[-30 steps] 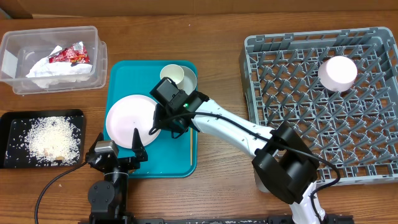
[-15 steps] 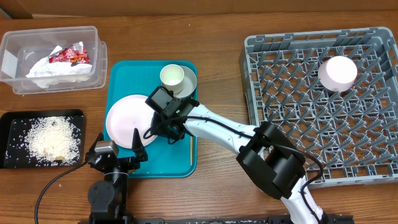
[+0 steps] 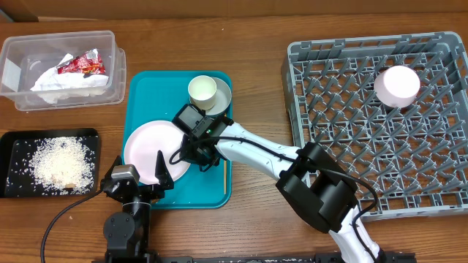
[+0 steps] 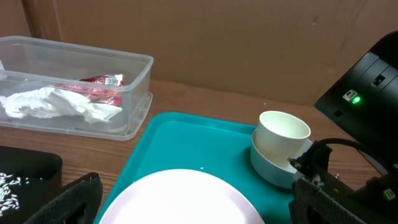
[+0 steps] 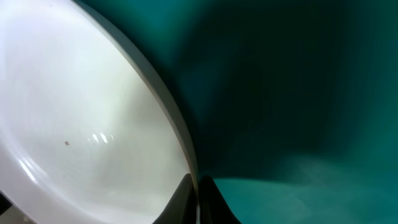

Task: Sort waste into correct bins and load items into the dishwasher
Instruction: 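Lift the pink plate and carry it to the rack's back left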

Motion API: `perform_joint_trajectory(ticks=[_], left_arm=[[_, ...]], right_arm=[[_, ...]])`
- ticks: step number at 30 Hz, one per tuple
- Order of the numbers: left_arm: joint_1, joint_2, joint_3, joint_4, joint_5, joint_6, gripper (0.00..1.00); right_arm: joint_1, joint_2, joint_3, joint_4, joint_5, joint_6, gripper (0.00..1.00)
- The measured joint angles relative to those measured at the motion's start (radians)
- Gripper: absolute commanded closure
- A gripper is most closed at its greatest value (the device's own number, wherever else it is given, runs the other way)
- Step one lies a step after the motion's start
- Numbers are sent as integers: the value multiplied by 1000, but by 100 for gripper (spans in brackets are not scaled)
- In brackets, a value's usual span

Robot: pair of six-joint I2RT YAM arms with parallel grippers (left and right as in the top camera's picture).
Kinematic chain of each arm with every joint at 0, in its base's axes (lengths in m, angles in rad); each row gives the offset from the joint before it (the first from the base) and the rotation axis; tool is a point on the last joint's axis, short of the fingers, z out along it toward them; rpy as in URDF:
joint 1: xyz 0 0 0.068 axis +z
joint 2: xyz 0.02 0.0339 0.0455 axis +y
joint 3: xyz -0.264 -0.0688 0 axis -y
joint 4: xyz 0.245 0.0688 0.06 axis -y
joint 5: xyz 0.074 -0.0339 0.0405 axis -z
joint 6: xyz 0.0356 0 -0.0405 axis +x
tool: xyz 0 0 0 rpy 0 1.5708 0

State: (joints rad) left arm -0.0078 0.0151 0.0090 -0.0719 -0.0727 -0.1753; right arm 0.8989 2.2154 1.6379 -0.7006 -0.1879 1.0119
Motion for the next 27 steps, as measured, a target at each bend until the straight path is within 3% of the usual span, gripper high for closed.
perform_joint_trajectory(ticks=[7, 12, 21, 27], left_arm=[[0, 0, 0, 0, 0, 0, 0], [0, 0, 0, 0, 0, 0, 0], [0, 0, 0, 0, 0, 0, 0], [0, 0, 0, 0, 0, 0, 0]], right_arm=[[-15, -37, 0, -97, 11, -73, 96], [-87, -166, -3, -193, 16, -174, 96], [-364, -550, -3, -357, 53, -375, 96], [-557, -644, -2, -462, 281, -417, 96]])
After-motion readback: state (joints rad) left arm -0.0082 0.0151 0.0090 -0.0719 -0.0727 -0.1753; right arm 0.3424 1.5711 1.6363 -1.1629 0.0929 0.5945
